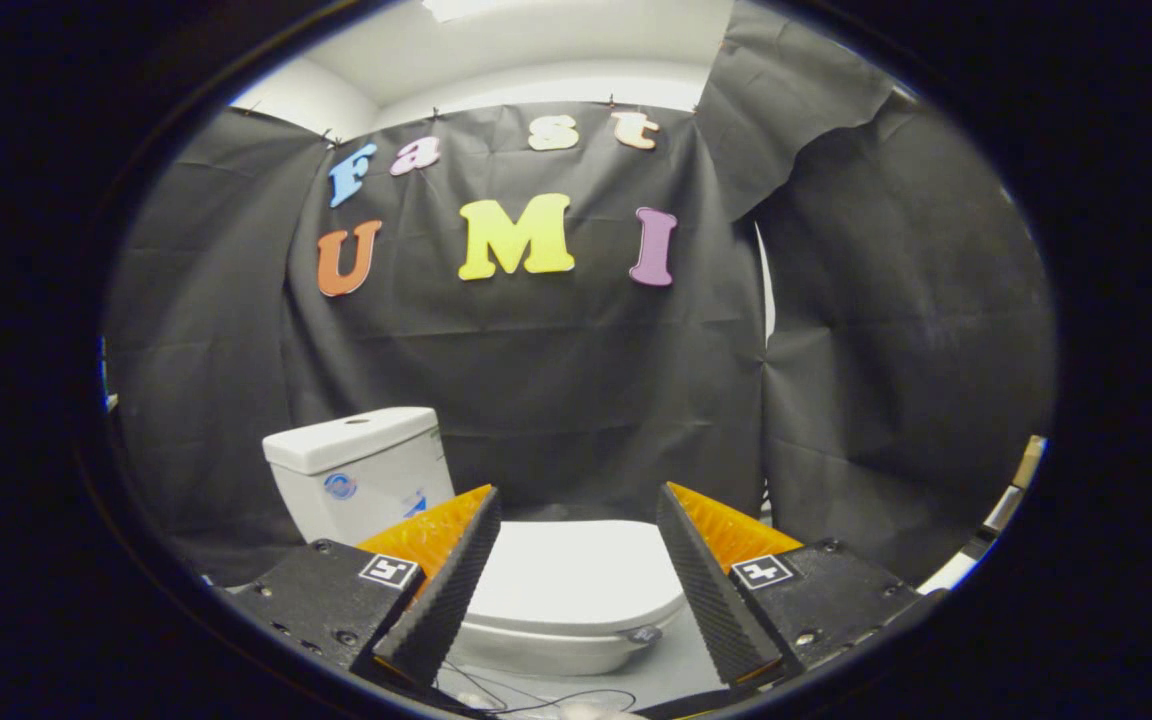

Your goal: Open the toilet lid.

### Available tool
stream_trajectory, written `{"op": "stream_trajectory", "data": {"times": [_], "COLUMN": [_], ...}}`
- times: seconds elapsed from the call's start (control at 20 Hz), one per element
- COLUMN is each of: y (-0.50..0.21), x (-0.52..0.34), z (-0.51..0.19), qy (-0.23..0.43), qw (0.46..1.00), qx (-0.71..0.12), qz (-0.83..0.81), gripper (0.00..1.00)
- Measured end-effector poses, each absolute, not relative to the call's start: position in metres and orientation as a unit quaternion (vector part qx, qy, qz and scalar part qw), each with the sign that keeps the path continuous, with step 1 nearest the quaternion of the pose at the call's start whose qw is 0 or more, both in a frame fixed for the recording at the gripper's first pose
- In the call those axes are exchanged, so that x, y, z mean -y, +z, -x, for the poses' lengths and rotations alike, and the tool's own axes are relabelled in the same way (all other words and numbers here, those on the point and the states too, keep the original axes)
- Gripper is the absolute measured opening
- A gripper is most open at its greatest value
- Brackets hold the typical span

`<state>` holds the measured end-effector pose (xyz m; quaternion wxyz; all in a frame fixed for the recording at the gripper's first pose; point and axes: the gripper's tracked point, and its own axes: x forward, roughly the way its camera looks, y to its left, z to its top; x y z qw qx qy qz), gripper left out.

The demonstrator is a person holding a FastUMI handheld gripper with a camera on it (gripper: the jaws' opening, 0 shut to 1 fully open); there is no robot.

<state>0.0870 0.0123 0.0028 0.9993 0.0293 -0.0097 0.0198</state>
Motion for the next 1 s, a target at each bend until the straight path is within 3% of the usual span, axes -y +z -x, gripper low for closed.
{"op": "stream_trajectory", "data": {"times": [0.45, 1.0], "y": [-0.084, -0.237], "x": [0.044, 0.095], "z": [-0.191, -0.204], "qy": [0.005, -0.036], "qw": [0.988, 0.936], "qx": [-0.072, -0.209], "qz": [-0.135, -0.28], "gripper": [0.99, 1.0]}}
